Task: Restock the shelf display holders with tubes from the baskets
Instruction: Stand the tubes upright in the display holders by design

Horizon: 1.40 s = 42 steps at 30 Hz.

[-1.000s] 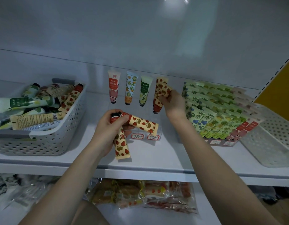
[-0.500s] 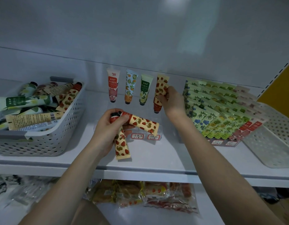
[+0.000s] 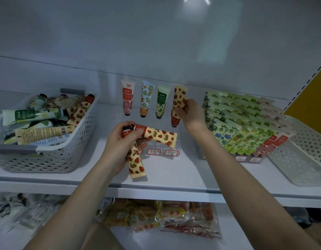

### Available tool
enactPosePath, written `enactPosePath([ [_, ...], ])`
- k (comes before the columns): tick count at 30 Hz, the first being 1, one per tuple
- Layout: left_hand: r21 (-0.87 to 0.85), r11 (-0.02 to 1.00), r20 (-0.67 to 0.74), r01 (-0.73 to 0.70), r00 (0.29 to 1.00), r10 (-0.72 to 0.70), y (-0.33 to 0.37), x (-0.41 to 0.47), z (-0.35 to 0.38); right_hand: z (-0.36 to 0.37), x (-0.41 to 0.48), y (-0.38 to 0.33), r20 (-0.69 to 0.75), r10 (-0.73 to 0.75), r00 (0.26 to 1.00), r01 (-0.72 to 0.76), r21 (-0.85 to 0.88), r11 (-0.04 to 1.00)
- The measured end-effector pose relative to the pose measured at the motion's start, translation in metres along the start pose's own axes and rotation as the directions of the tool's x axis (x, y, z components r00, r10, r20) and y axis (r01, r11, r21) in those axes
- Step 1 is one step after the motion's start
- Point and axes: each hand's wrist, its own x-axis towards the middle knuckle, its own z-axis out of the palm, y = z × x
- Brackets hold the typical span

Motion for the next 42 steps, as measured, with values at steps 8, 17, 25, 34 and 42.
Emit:
enactPosePath([
  [8, -0.099, 0.993, -0.027, -0.072, 0.997, 0.07, 0.006, -0.005, -0.003, -0.02, -0.014, -0.008, -0.059, -0.013, 0.998, 0.014, 0.024, 1.0],
  [17, -0.059, 0.991, -0.058, -0.122, 0.991, 0.119, 0.012, -0.007, 0.006, -0.035, -0.043, -0.025, 0.238, -0.042, 0.97, -0.074, 0.457, 0.887],
  [25, 0.065, 0.99, -0.002, -0.124, 0.992, 0.124, 0.018, -0.009, 0.018, -0.063, -0.028, -0.036, 0.012, -0.109, 0.994, 0.09, 0.474, 0.876],
  [34, -0.034, 0.999, -0.047, -0.015, 0.999, 0.014, 0.016, -0.004, 0.01, -0.079, 0.049, -0.07, -0.285, -0.239, 0.928, 0.232, -0.057, 0.971],
  [42, -0.002, 1.0, -0.038, -0.016, 0.999, 0.016, 0.012, -0.003, 0.002, -0.049, 0.069, -0.072, 0.038, -0.198, 0.979, 0.201, -0.281, 0.939],
])
